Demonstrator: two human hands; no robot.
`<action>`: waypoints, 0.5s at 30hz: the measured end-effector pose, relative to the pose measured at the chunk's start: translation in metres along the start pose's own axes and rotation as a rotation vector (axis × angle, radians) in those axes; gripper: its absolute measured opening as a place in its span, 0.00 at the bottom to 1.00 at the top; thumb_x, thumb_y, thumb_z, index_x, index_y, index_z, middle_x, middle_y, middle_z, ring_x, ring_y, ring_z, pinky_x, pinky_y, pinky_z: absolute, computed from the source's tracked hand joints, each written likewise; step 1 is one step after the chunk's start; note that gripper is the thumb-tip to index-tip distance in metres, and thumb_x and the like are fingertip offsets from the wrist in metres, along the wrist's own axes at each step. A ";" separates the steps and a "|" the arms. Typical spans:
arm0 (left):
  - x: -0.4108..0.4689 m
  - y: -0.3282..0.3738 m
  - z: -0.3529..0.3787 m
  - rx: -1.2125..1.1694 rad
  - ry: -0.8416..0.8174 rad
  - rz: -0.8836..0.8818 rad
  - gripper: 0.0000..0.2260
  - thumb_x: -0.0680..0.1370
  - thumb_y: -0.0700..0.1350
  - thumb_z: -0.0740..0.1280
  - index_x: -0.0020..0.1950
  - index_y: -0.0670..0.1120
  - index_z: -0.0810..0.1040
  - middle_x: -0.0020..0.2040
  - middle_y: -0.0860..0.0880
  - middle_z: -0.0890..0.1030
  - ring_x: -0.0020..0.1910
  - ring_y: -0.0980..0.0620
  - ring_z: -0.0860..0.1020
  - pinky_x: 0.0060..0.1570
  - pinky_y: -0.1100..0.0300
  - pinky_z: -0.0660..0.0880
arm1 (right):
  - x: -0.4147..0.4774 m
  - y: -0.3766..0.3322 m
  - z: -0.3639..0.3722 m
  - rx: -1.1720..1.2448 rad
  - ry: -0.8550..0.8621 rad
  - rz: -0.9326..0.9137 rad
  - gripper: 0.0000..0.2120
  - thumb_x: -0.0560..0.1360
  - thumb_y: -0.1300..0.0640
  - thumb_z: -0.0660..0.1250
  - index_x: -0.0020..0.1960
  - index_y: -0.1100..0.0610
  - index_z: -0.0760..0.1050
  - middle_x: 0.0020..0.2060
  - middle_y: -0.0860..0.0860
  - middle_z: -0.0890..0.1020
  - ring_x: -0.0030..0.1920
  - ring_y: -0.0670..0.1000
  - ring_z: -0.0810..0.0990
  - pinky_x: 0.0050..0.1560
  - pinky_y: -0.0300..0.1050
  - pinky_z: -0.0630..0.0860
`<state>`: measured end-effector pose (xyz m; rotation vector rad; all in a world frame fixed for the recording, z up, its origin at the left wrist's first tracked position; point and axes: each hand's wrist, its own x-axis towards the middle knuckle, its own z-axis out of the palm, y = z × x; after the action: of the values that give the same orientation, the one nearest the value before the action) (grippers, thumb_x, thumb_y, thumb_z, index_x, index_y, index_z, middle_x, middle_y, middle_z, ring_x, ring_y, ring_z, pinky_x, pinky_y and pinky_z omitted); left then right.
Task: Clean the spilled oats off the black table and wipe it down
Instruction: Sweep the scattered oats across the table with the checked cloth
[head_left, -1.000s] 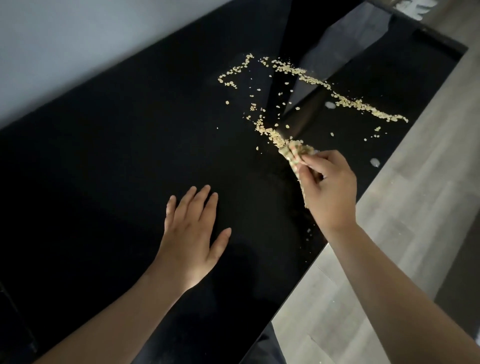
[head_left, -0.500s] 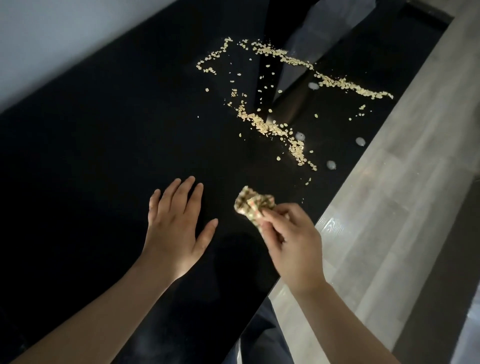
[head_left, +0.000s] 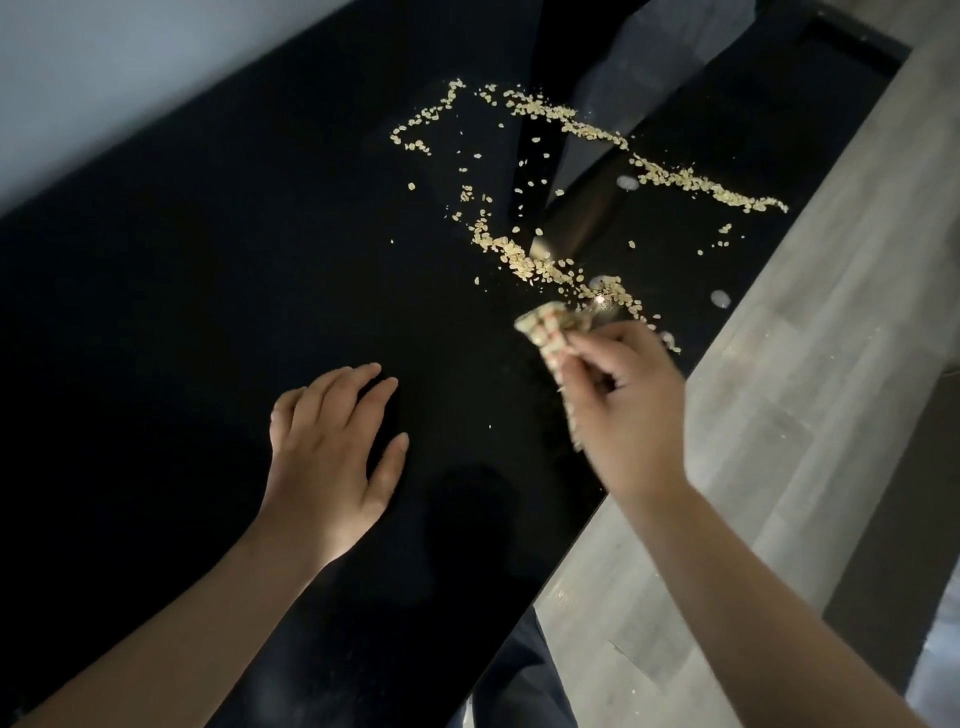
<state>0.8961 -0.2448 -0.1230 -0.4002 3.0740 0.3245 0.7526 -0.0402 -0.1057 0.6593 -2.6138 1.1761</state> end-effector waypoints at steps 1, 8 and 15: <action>0.001 -0.004 -0.001 -0.044 0.017 -0.012 0.25 0.77 0.57 0.53 0.67 0.43 0.73 0.68 0.47 0.71 0.67 0.47 0.68 0.66 0.47 0.61 | -0.011 -0.014 0.008 0.033 -0.021 -0.019 0.08 0.72 0.61 0.70 0.51 0.57 0.82 0.45 0.52 0.79 0.39 0.49 0.78 0.37 0.42 0.76; 0.000 -0.021 -0.002 -0.169 0.066 -0.086 0.26 0.77 0.56 0.55 0.68 0.40 0.72 0.68 0.46 0.70 0.67 0.47 0.66 0.64 0.44 0.68 | -0.060 -0.033 0.047 -0.042 -0.182 -0.115 0.07 0.75 0.57 0.69 0.52 0.56 0.83 0.46 0.50 0.81 0.42 0.47 0.80 0.36 0.41 0.79; 0.001 -0.009 0.001 0.002 -0.004 -0.109 0.29 0.77 0.59 0.52 0.69 0.40 0.69 0.68 0.43 0.68 0.67 0.43 0.66 0.63 0.43 0.66 | 0.008 0.029 0.015 -0.198 -0.047 -0.049 0.07 0.73 0.57 0.69 0.50 0.56 0.82 0.45 0.54 0.79 0.39 0.55 0.79 0.35 0.46 0.77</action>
<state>0.8978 -0.2534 -0.1258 -0.5642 3.0326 0.3178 0.7319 -0.0373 -0.1319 0.7143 -2.6901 0.8837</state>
